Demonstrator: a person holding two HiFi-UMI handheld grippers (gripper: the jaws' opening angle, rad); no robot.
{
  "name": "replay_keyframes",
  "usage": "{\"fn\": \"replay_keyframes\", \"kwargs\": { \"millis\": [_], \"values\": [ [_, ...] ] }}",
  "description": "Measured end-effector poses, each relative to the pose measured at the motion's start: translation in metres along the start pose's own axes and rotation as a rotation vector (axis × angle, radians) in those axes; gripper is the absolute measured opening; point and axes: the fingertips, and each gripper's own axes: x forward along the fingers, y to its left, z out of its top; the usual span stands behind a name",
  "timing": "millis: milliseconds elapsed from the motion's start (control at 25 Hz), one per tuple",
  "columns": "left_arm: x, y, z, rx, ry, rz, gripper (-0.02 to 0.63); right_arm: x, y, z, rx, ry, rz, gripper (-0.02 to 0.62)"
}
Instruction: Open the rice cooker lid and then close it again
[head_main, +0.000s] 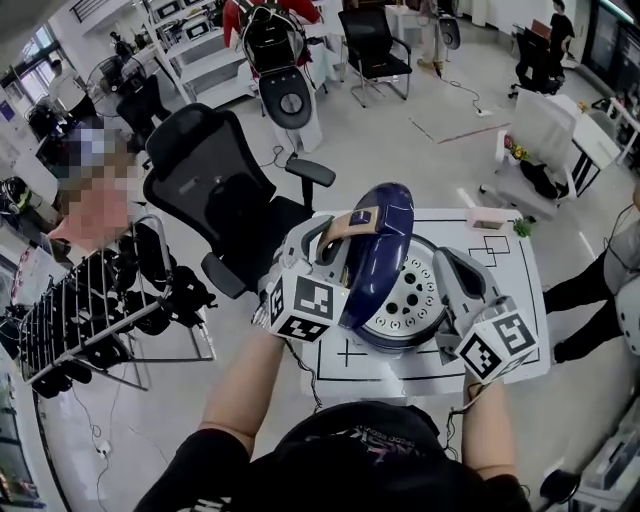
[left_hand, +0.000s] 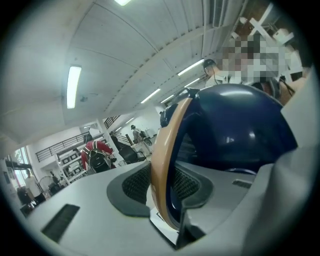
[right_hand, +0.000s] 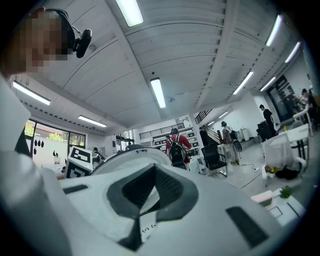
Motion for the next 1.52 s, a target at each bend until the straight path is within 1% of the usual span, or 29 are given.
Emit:
{"fn": "replay_keyframes", "kwargs": {
  "millis": [200, 560, 880, 1000, 1120, 1360, 1520],
  "values": [
    [0.008, -0.022, 0.011, 0.104, 0.042, -0.002, 0.118, -0.006, -0.016, 0.014, -0.013, -0.005, 0.038, 0.002],
    [0.024, -0.062, 0.02, 0.252, 0.112, -0.006, 0.129, -0.018, -0.037, 0.022, -0.045, 0.013, 0.099, 0.002],
    [0.036, -0.094, 0.021, 0.38, 0.167, -0.007, 0.133, -0.015, -0.043, 0.003, -0.075, 0.11, 0.165, 0.002],
    [0.039, -0.103, 0.019, 0.421, 0.186, -0.004, 0.135, -0.012, -0.035, -0.008, -0.118, 0.166, 0.209, 0.002],
    [0.042, -0.111, 0.018, 0.457, 0.201, -0.005, 0.137, -0.008, -0.032, -0.021, -0.166, 0.221, 0.232, 0.002],
    [0.047, -0.121, 0.015, 0.502, 0.227, -0.005, 0.138, -0.004, -0.033, -0.045, -0.167, 0.299, 0.266, 0.002],
    [0.05, -0.126, 0.013, 0.515, 0.238, -0.006, 0.14, -0.005, -0.038, -0.053, -0.157, 0.319, 0.276, 0.002]
  ]
}}
